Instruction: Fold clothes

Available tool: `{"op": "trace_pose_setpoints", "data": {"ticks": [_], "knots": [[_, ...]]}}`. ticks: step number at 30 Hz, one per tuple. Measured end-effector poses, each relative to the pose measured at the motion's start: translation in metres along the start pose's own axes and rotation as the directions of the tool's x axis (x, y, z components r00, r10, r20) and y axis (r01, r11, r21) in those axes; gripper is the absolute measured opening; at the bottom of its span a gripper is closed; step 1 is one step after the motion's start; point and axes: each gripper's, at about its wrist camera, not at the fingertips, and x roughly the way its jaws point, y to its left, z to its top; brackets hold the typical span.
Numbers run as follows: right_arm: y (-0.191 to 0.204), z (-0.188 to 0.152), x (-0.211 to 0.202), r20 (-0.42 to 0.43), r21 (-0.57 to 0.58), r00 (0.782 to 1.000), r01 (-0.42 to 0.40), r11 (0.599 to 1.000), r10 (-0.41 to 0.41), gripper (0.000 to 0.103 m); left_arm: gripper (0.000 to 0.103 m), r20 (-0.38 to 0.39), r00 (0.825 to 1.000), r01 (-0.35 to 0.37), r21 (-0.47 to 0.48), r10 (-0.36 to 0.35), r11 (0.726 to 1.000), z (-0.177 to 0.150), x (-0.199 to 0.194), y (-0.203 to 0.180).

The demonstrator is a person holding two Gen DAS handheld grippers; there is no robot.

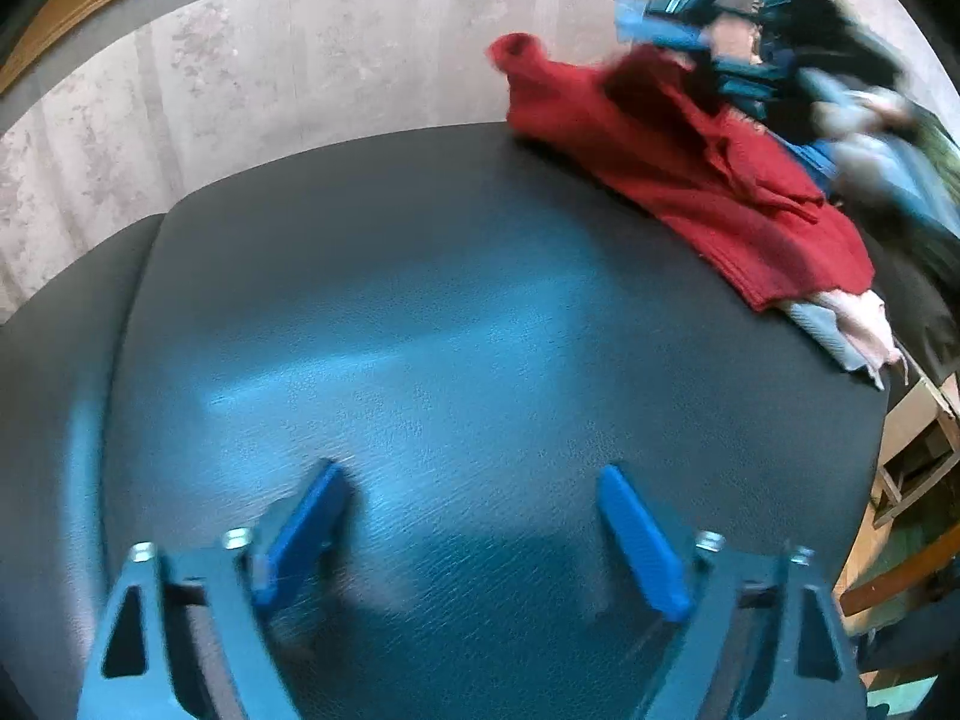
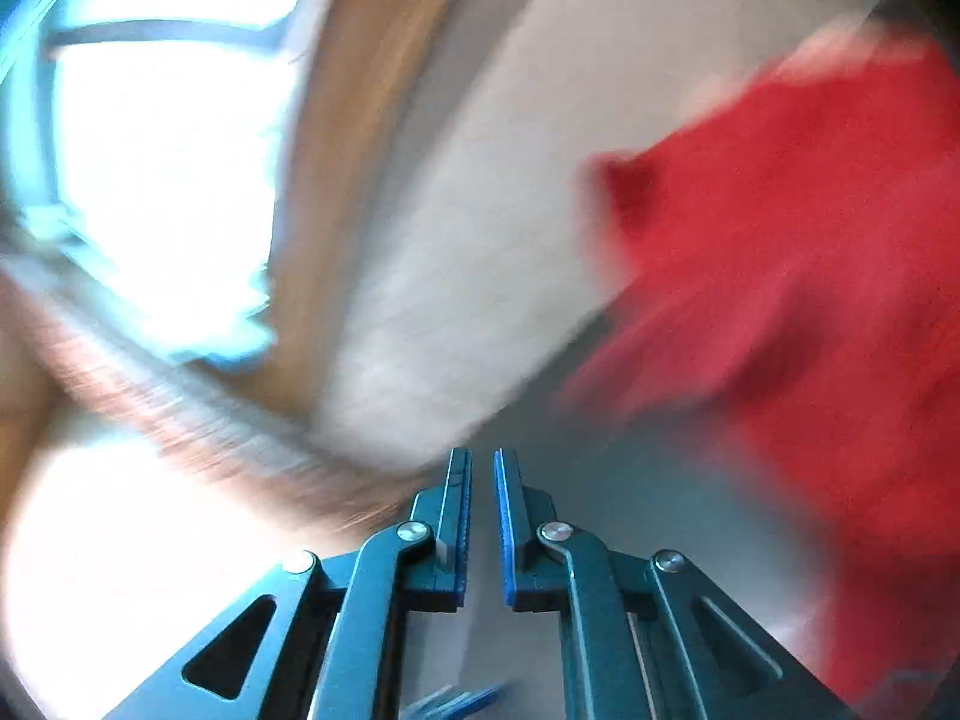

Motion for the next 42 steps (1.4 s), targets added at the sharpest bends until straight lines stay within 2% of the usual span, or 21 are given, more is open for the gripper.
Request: {"op": "trace_pose_setpoints", "data": {"ticks": [2, 4, 7, 9, 12, 14, 16, 19, 21, 23, 25, 26, 29, 33, 37, 38, 39, 40, 41, 42], "knots": [[0.017, -0.041, 0.009, -0.045, -0.055, 0.999, 0.012, 0.998, -0.015, 0.017, 0.075, -0.009, 0.999, 0.044, -0.073, -0.045, 0.996, 0.001, -0.011, 0.014], [0.017, -0.073, 0.007, -0.061, -0.050, 0.998, 0.008, 0.999, -0.011, 0.023, 0.075, 0.005, 0.998, 0.059, -0.140, -0.059, 0.988, 0.001, -0.023, 0.030], [0.004, -0.111, 0.001, -0.060, -0.029, 0.991, 0.119, 0.992, -0.121, 0.044, 0.075, 0.010, 0.998, 0.058, -0.195, -0.057, 0.979, 0.004, -0.031, 0.046], [-0.008, -0.119, -0.009, -0.065, -0.019, 0.973, 0.221, 0.975, -0.221, 0.047, 0.075, 0.011, 0.996, 0.086, -0.232, -0.086, 0.969, 0.014, -0.031, 0.051], [-0.033, -0.127, -0.036, -0.027, 0.034, 0.946, 0.324, 0.946, -0.323, 0.047, 0.074, 0.023, 0.988, 0.152, -0.261, -0.151, 0.953, 0.041, -0.027, 0.050], [-0.039, -0.127, -0.046, 0.010, 0.037, 0.922, 0.387, 0.921, -0.388, 0.047, 0.074, 0.012, 0.973, 0.223, -0.288, -0.229, 0.931, 0.068, -0.014, 0.042], [-0.037, -0.132, -0.051, 0.037, -0.006, 0.895, 0.446, 0.895, -0.445, 0.049, 0.074, -0.001, 0.955, 0.282, -0.308, -0.297, 0.908, 0.096, 0.002, 0.031], [-0.029, -0.139, -0.046, 0.060, -0.100, 0.867, 0.499, 0.861, -0.495, 0.054, 0.072, -0.024, 0.936, 0.325, -0.331, -0.352, 0.886, 0.132, 0.031, 0.010], [-0.024, -0.144, -0.039, 0.080, -0.187, 0.856, 0.515, 0.836, -0.510, 0.065, 0.068, -0.047, 0.924, 0.341, -0.352, -0.380, 0.872, 0.149, 0.053, 0.000], [-0.017, -0.152, -0.032, 0.108, -0.281, 0.862, 0.504, 0.817, -0.495, 0.088, 0.064, -0.070, 0.908, 0.357, -0.388, -0.413, 0.850, 0.164, 0.079, -0.009], [-0.012, -0.158, -0.024, 0.129, -0.357, 0.856, 0.511, 0.782, -0.501, 0.096, 0.061, -0.088, 0.902, 0.347, -0.433, -0.423, 0.832, 0.180, 0.105, -0.013], [-0.011, -0.158, -0.021, 0.127, -0.373, 0.857, 0.508, 0.776, -0.500, 0.100, 0.061, -0.093, 0.904, 0.334, -0.457, -0.418, 0.825, 0.186, 0.116, -0.013], [-0.016, -0.151, -0.022, 0.114, -0.362, 0.887, 0.456, 0.813, -0.447, 0.103, 0.061, -0.080, 0.923, 0.294, -0.484, -0.376, 0.824, 0.201, 0.133, -0.013], [-0.015, -0.147, -0.003, 0.117, -0.380, 0.888, 0.454, 0.806, -0.445, 0.103, 0.061, -0.114, 0.933, 0.254, -0.460, -0.341, 0.851, 0.217, 0.156, -0.025], [-0.018, -0.143, -0.004, 0.125, -0.381, 0.901, 0.431, 0.818, -0.416, 0.103, 0.062, -0.080, 0.963, 0.204, -0.410, -0.258, 0.889, 0.222, 0.165, -0.037], [-0.019, -0.142, -0.005, 0.127, -0.383, 0.902, 0.429, 0.818, -0.413, 0.103, 0.060, -0.080, 0.967, 0.192, -0.391, -0.241, 0.900, 0.223, 0.166, -0.040], [-0.019, -0.141, -0.004, 0.128, -0.383, 0.902, 0.428, 0.819, -0.412, 0.103, 0.046, -0.089, 0.973, 0.168, -0.369, -0.214, 0.914, 0.224, 0.166, -0.043], [-0.020, -0.139, -0.004, 0.128, -0.383, 0.903, 0.427, 0.819, -0.411, 0.103, 0.019, -0.115, 0.976, 0.135, -0.339, -0.183, 0.931, 0.226, 0.166, -0.046], [-0.020, -0.137, -0.003, 0.129, -0.383, 0.903, 0.426, 0.819, -0.409, 0.103, 0.003, -0.128, 0.974, 0.132, -0.339, -0.185, 0.931, 0.226, 0.164, -0.045], [-0.020, -0.136, -0.002, 0.128, -0.384, 0.904, 0.425, 0.820, -0.409, 0.103, 0.002, -0.130, 0.970, 0.147, -0.356, -0.205, 0.923, 0.225, 0.162, -0.042]]}}
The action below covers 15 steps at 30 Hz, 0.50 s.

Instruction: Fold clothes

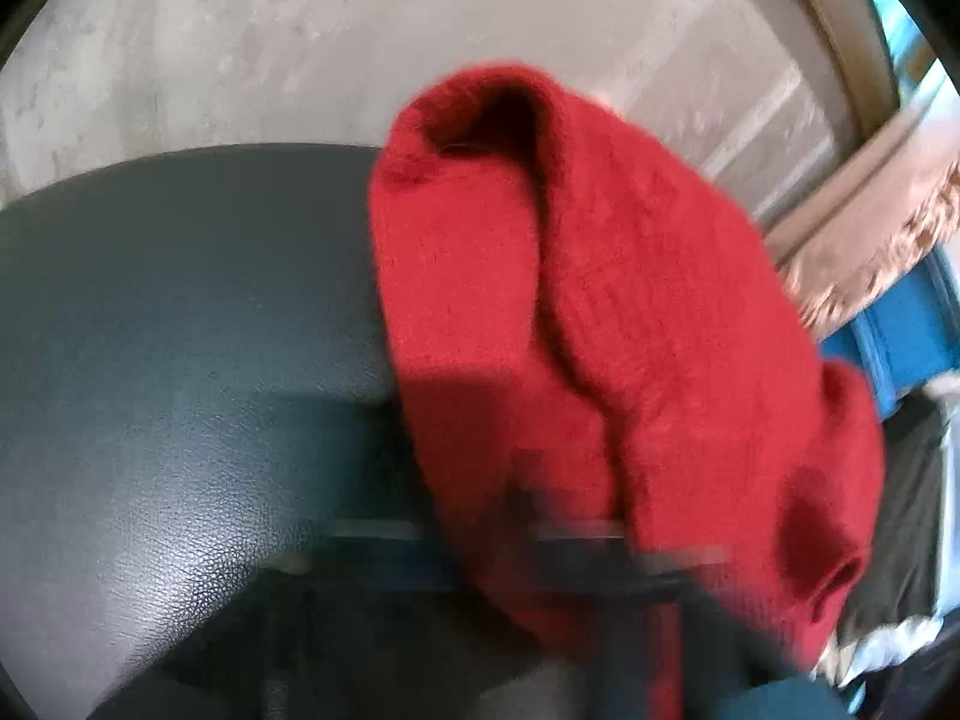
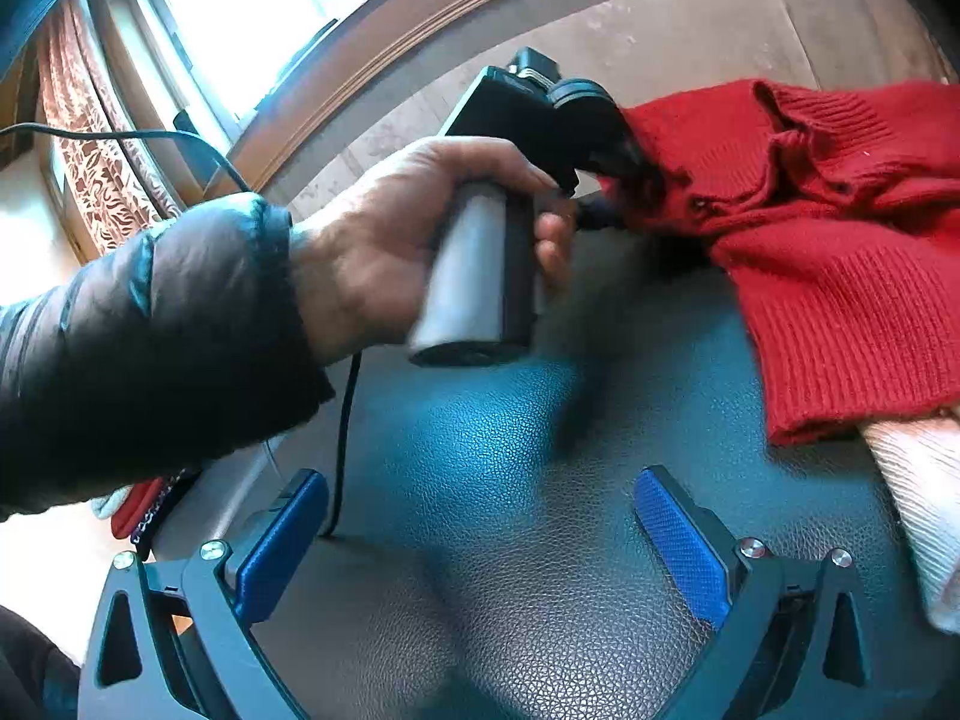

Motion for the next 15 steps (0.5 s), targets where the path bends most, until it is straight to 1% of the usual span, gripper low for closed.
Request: {"op": "trace_pose_setpoints", "data": {"ticks": [1, 3, 4, 5, 8, 9, 11, 13, 15], "knots": [[0.001, 0.001, 0.001, -0.003, 0.000, 1.000, 0.000, 1.000, 0.000, 0.103, 0.002, 0.022, 0.999, 0.023, -0.015, -0.022, 1.000, -0.001, -0.011, 0.004], [0.000, 0.005, 0.004, -0.004, -0.001, 1.000, -0.002, 1.000, 0.002, 0.103, 0.002, 0.098, 0.992, 0.078, -0.030, -0.075, 0.997, -0.003, -0.045, 0.013], [-0.001, 0.005, 0.005, -0.004, -0.001, 1.000, -0.002, 1.000, 0.002, 0.103, 0.002, 0.132, 0.986, 0.109, -0.025, -0.105, 0.994, -0.005, -0.067, 0.017], [-0.003, 0.004, 0.007, -0.006, -0.001, 1.000, -0.002, 1.000, 0.002, 0.103, 0.002, 0.166, 0.979, 0.125, -0.016, -0.121, 0.992, -0.008, -0.088, 0.022], [-0.006, 0.004, 0.003, -0.007, 0.000, 1.000, -0.001, 1.000, 0.001, 0.103, 0.002, 0.273, 0.951, 0.151, 0.001, -0.146, 0.988, -0.025, -0.158, 0.043], [-0.007, 0.003, 0.002, -0.006, -0.002, 1.000, 0.000, 1.000, 0.000, 0.103, 0.002, 0.295, 0.944, 0.156, -0.001, -0.149, 0.988, -0.033, -0.178, 0.054], [-0.008, 0.004, 0.001, -0.004, -0.002, 1.000, 0.001, 1.000, -0.001, 0.103, 0.002, 0.317, 0.936, 0.161, -0.005, -0.151, 0.987, -0.049, -0.210, 0.074], [-0.008, 0.002, -0.002, -0.007, -0.002, 1.000, 0.003, 1.000, -0.003, 0.103, 0.002, 0.320, 0.939, 0.132, 0.012, -0.129, 0.991, -0.072, -0.235, 0.087], [-0.007, 0.003, -0.003, -0.015, -0.002, 1.000, 0.006, 1.000, -0.006, 0.103, 0.002, 0.314, 0.944, 0.096, 0.032, -0.102, 0.995, -0.087, -0.250, 0.096]]}}
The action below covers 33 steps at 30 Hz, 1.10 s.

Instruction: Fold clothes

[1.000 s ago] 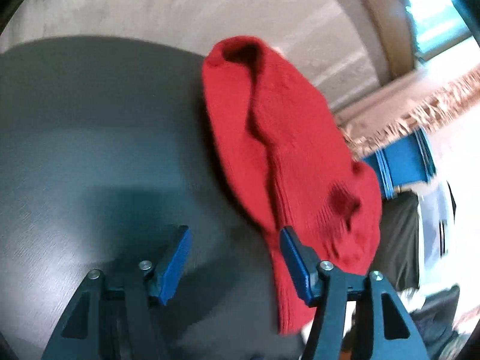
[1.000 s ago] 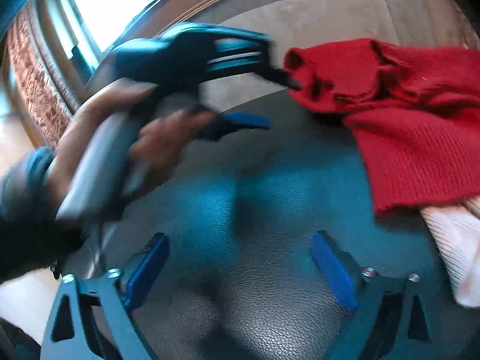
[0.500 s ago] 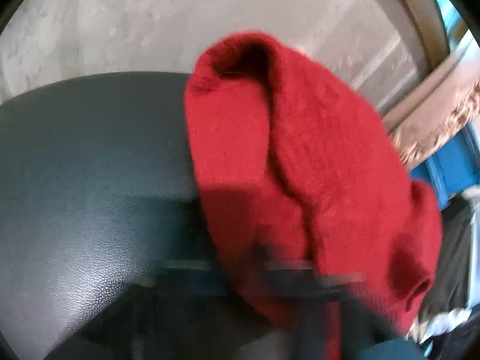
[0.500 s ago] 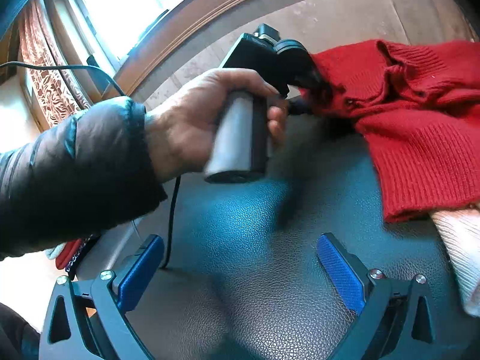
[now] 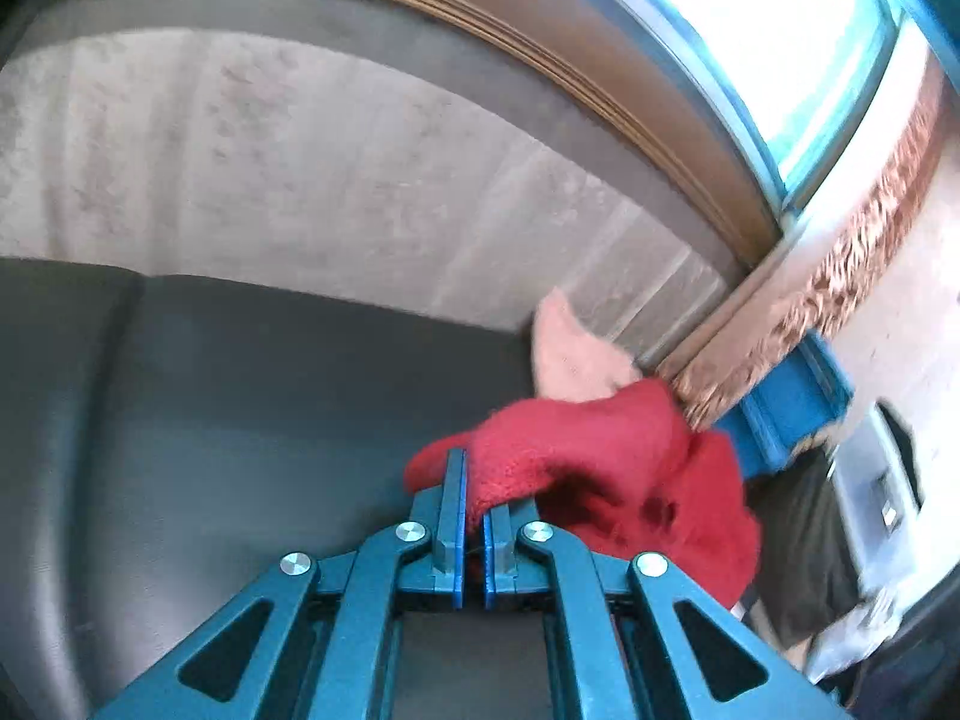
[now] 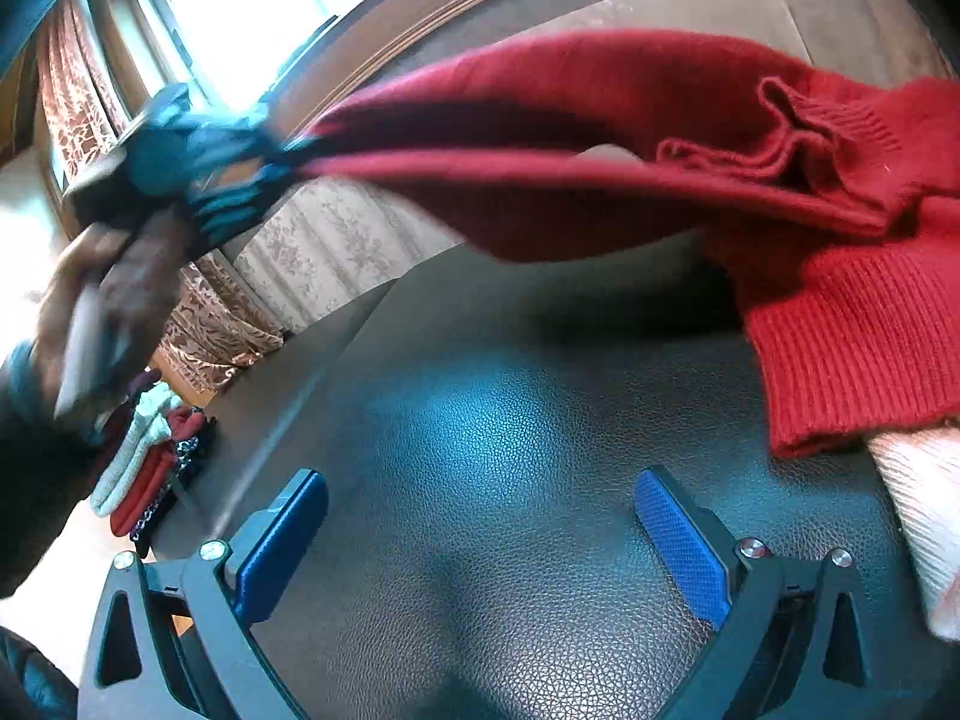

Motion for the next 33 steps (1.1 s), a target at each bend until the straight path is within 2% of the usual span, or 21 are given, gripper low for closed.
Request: {"op": "trace_pose_setpoints", "data": {"ticks": [4, 7, 8, 10, 12, 15, 18, 20, 24, 28, 30, 32, 33], "knots": [[0.006, -0.001, -0.007, -0.045, 0.018, 0.999, -0.017, 1.000, 0.017, 0.103, 0.002, 0.001, 1.000, -0.020, -0.040, 0.021, 0.999, -0.025, -0.029, 0.035], [-0.001, -0.008, -0.034, -0.116, 0.118, 0.993, -0.002, 0.993, 0.016, 0.102, 0.002, 0.010, 1.000, -0.015, -0.113, 0.016, 0.993, -0.048, -0.051, 0.065], [-0.002, -0.005, -0.044, -0.105, 0.170, 0.994, 0.003, 0.985, 0.015, 0.097, 0.002, 0.014, 1.000, -0.023, -0.123, 0.025, 0.992, -0.052, -0.056, 0.069], [0.000, -0.001, -0.066, -0.043, 0.187, 0.999, 0.019, 0.982, -0.011, 0.089, 0.002, 0.023, 0.998, -0.047, -0.124, 0.051, 0.991, -0.061, -0.070, 0.082], [0.004, 0.006, -0.094, 0.038, 0.171, 0.996, 0.078, 0.982, -0.086, 0.089, 0.002, 0.026, 0.998, -0.053, -0.131, 0.056, 0.990, -0.069, -0.083, 0.097], [0.001, 0.020, -0.127, 0.122, 0.164, 0.969, 0.195, 0.967, -0.216, 0.089, 0.002, 0.012, 0.996, -0.082, -0.122, 0.084, 0.989, -0.085, -0.093, 0.116], [-0.024, 0.034, -0.140, 0.124, 0.195, 0.933, 0.311, 0.930, -0.338, 0.090, 0.003, -0.041, 0.991, -0.133, -0.092, 0.130, 0.987, -0.104, -0.087, 0.127], [-0.043, 0.043, -0.140, 0.104, 0.223, 0.920, 0.350, 0.910, -0.379, 0.090, 0.003, -0.065, 0.986, -0.155, -0.058, 0.151, 0.986, -0.116, -0.079, 0.126], [-0.068, 0.059, -0.117, 0.059, 0.277, 0.935, 0.322, 0.905, -0.351, 0.090, 0.004, -0.106, 0.972, -0.207, 0.029, 0.209, 0.978, -0.130, -0.059, 0.116], [-0.071, 0.068, -0.067, -0.019, 0.311, 0.960, 0.272, 0.911, -0.280, 0.090, 0.004, -0.167, 0.960, -0.224, 0.034, 0.226, 0.974, -0.136, -0.035, 0.117], [-0.070, 0.069, -0.045, -0.052, 0.282, 0.955, 0.295, 0.913, -0.292, 0.076, 0.005, -0.170, 0.958, -0.227, 0.035, 0.229, 0.973, -0.136, -0.027, 0.117], [-0.078, 0.073, -0.033, -0.064, 0.296, 0.953, 0.301, 0.906, -0.295, 0.047, 0.005, -0.167, 0.958, -0.229, 0.037, 0.232, 0.973, -0.134, -0.020, 0.117], [-0.081, 0.074, -0.027, -0.062, 0.320, 0.956, 0.290, 0.902, -0.285, 0.042, 0.005, -0.165, 0.956, -0.238, 0.051, 0.243, 0.970, -0.132, -0.017, 0.114]]}}
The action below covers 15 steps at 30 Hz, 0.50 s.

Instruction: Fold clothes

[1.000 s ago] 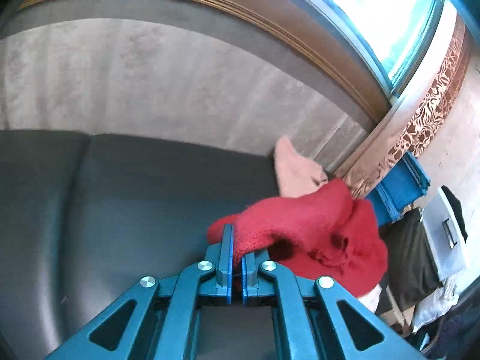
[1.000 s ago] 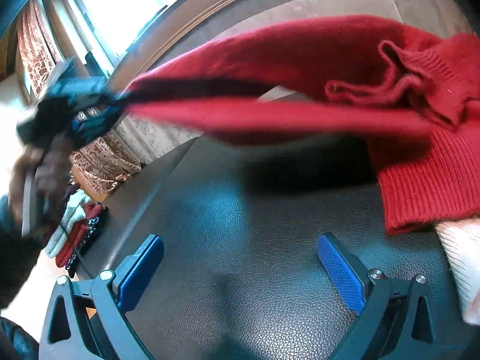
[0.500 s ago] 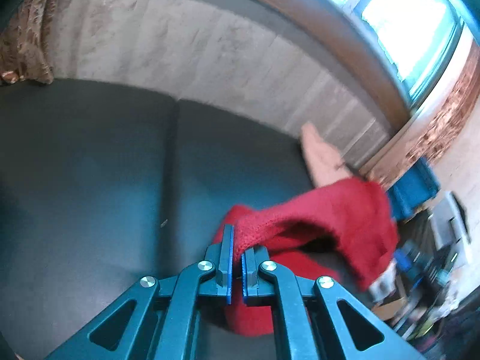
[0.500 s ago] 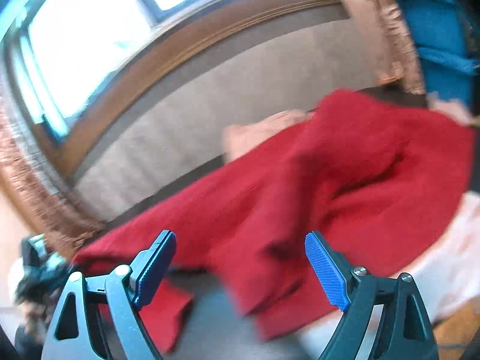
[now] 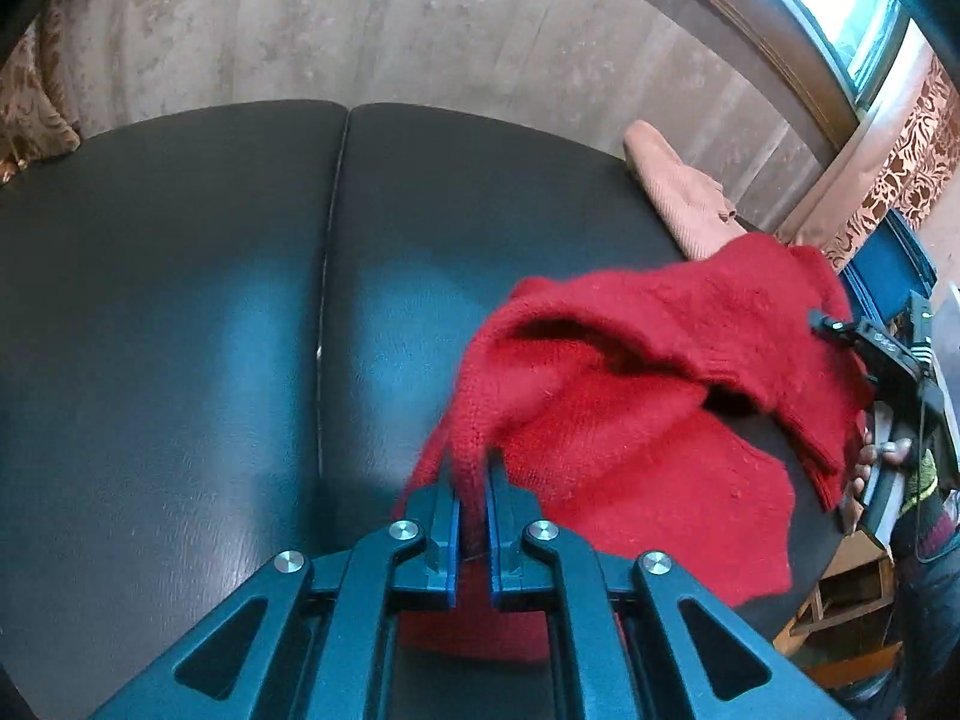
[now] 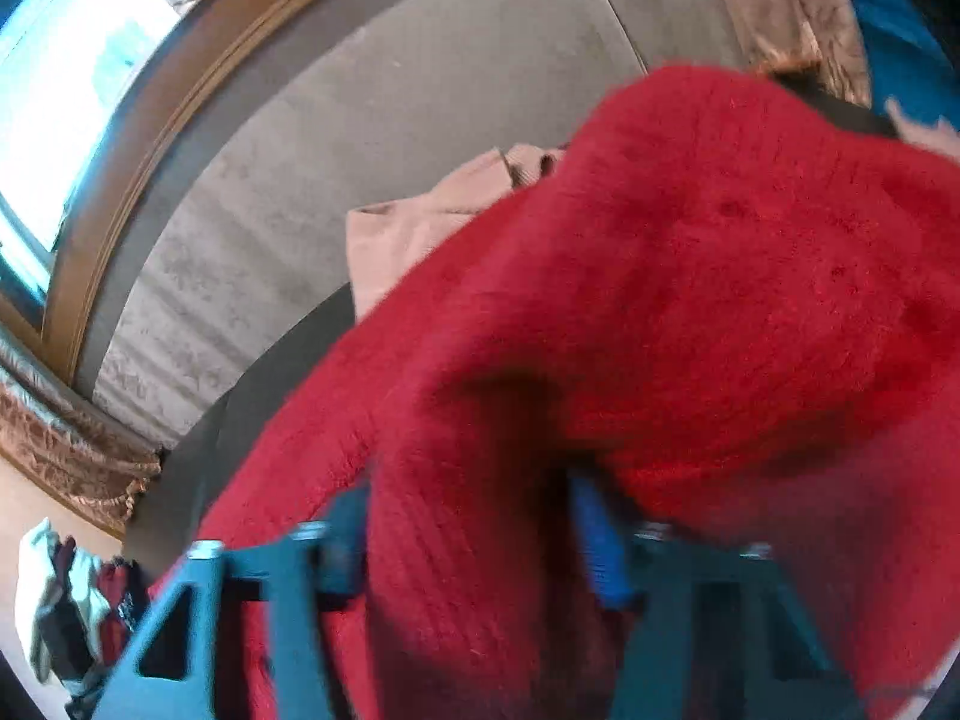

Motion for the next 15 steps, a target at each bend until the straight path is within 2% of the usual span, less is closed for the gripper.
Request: {"op": "trace_pose_setpoints", "data": {"ticks": [2, 4, 6, 7, 9, 11, 13, 15], "knots": [[-0.011, 0.005, 0.001, 0.011, 0.065, 0.999, -0.044, 0.997, 0.044, 0.029, 0.005, 0.002, 0.999, -0.033, 0.036, 0.033, 0.999, 0.006, 0.003, -0.010], [-0.017, 0.007, -0.010, 0.042, 0.128, 0.989, -0.145, 0.981, 0.141, 0.023, 0.004, 0.040, 0.999, -0.032, 0.055, 0.030, 0.998, 0.010, -0.003, -0.018], [-0.020, 0.009, -0.022, 0.082, 0.180, 0.967, -0.253, 0.951, 0.242, 0.018, 0.004, 0.095, 0.995, -0.005, 0.063, -0.001, 0.998, 0.014, -0.014, -0.025], [-0.017, 0.009, -0.032, 0.111, 0.184, 0.944, -0.328, 0.927, 0.312, 0.016, 0.004, 0.133, 0.990, 0.029, 0.060, -0.037, 0.998, 0.016, -0.024, -0.027], [-0.005, 0.011, -0.056, 0.177, 0.178, 0.880, -0.470, 0.865, 0.441, 0.017, 0.004, 0.200, 0.976, 0.082, 0.056, -0.092, 0.995, 0.022, -0.048, -0.028], [0.013, 0.016, -0.083, 0.248, 0.138, 0.803, -0.584, 0.800, 0.543, 0.017, 0.004, 0.261, 0.956, 0.120, 0.057, -0.131, 0.991, 0.029, -0.071, -0.030], [0.036, 0.025, -0.112, 0.301, 0.074, 0.727, -0.663, 0.745, 0.617, 0.017, 0.004, 0.315, 0.937, 0.138, 0.064, -0.151, 0.988, 0.035, -0.095, -0.031], [0.063, 0.034, -0.141, 0.333, 0.002, 0.641, -0.734, 0.680, 0.691, 0.017, 0.004, 0.377, 0.910, 0.162, 0.063, -0.173, 0.985, 0.040, -0.123, -0.029]]}}
